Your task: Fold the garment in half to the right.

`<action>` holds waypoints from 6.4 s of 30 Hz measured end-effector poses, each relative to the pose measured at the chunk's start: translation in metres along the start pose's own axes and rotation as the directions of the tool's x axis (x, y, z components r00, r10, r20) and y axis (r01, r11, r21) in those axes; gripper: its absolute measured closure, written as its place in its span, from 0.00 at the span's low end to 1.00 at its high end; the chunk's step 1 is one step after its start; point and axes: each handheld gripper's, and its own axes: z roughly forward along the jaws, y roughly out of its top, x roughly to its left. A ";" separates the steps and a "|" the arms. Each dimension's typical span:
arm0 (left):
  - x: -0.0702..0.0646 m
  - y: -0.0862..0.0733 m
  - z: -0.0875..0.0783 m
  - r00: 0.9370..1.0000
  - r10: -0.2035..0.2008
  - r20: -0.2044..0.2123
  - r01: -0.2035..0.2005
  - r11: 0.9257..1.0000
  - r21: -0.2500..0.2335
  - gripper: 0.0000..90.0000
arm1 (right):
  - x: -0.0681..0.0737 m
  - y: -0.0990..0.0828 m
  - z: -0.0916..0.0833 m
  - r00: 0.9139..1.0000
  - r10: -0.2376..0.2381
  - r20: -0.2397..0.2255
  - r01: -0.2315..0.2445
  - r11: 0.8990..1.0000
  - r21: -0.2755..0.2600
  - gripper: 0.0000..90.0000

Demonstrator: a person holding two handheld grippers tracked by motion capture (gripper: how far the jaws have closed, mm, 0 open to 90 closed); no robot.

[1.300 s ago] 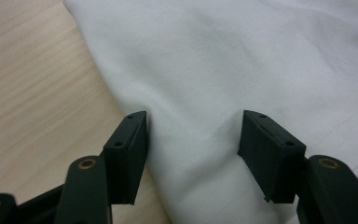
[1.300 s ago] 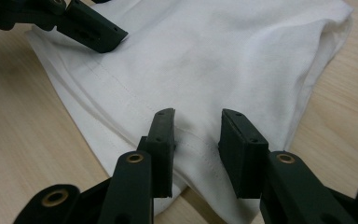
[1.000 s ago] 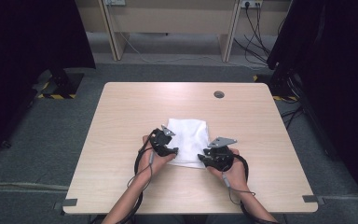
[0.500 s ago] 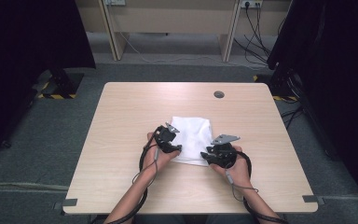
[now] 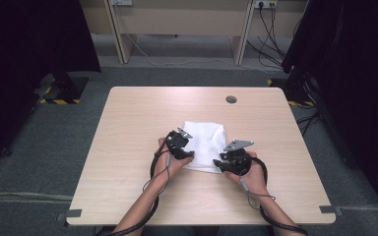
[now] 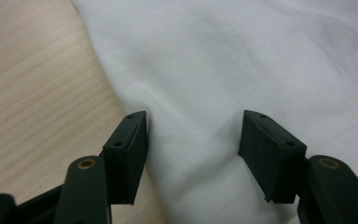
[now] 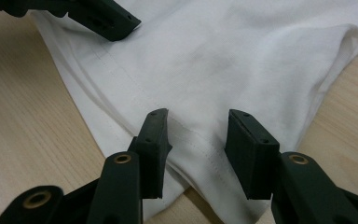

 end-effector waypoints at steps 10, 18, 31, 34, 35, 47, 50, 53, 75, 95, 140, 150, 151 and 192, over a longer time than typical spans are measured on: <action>0.001 -0.006 -0.004 1.000 -0.004 0.020 0.005 0.999 -0.040 0.40 | -0.006 -0.003 -0.010 0.998 0.047 -0.033 -0.049 0.998 -0.048 0.55; 0.003 -0.009 -0.018 0.999 0.015 0.029 -0.013 0.997 -0.080 0.35 | -0.014 -0.003 -0.028 0.998 0.055 -0.007 -0.056 0.994 -0.091 0.48; 0.013 -0.029 -0.054 1.000 -0.006 0.028 0.010 0.989 -0.145 0.30 | -0.034 -0.020 -0.056 0.995 0.091 0.035 -0.086 0.990 -0.111 0.46; 0.015 -0.034 -0.059 1.000 -0.009 0.022 0.013 0.989 -0.149 0.29 | -0.036 -0.022 -0.057 0.995 0.093 0.040 -0.089 0.990 -0.105 0.49; 0.016 -0.037 -0.059 1.000 -0.011 0.018 0.013 0.989 -0.145 0.29 | -0.036 -0.023 -0.056 0.995 0.094 0.041 -0.090 0.991 -0.099 0.50; 0.032 -0.058 -0.074 0.998 -0.063 -0.031 0.056 0.981 -0.188 0.29 | -0.038 -0.037 -0.060 0.993 0.101 0.062 -0.094 0.990 -0.106 0.52; 0.035 -0.065 -0.080 0.996 -0.076 -0.043 0.065 0.975 -0.211 0.28 | -0.039 -0.041 -0.066 0.992 0.102 0.072 -0.093 0.989 -0.118 0.51; 0.038 -0.074 -0.088 0.994 -0.089 -0.054 0.075 0.970 -0.231 0.27 | -0.040 -0.047 -0.073 0.991 0.106 0.087 -0.094 0.987 -0.127 0.50; 0.048 -0.130 -0.125 0.981 -0.162 -0.105 0.121 0.940 -0.318 0.26 | -0.049 -0.079 -0.108 0.976 0.150 0.156 -0.122 0.977 -0.174 0.47; 0.054 -0.151 -0.141 0.973 -0.190 -0.134 0.133 0.926 -0.354 0.25 | -0.053 -0.095 -0.122 0.959 0.193 0.207 -0.151 0.967 -0.204 0.43; 0.066 -0.193 -0.160 0.948 -0.258 -0.187 0.173 0.910 -0.376 0.25 | -0.063 -0.128 -0.146 0.924 0.264 0.276 -0.199 0.949 -0.244 0.38; 0.070 -0.200 -0.160 0.941 -0.279 -0.194 0.190 0.905 -0.380 0.25 | -0.068 -0.138 -0.151 0.911 0.295 0.290 -0.226 0.942 -0.247 0.37; 0.071 -0.201 -0.159 0.939 -0.283 -0.194 0.194 0.905 -0.379 0.25 | -0.069 -0.140 -0.152 0.907 0.301 0.293 -0.232 0.941 -0.247 0.37; 0.079 -0.207 -0.149 0.927 -0.317 -0.199 0.221 0.894 -0.390 0.25 | -0.082 -0.163 -0.155 0.855 0.386 0.346 -0.297 0.912 -0.282 0.33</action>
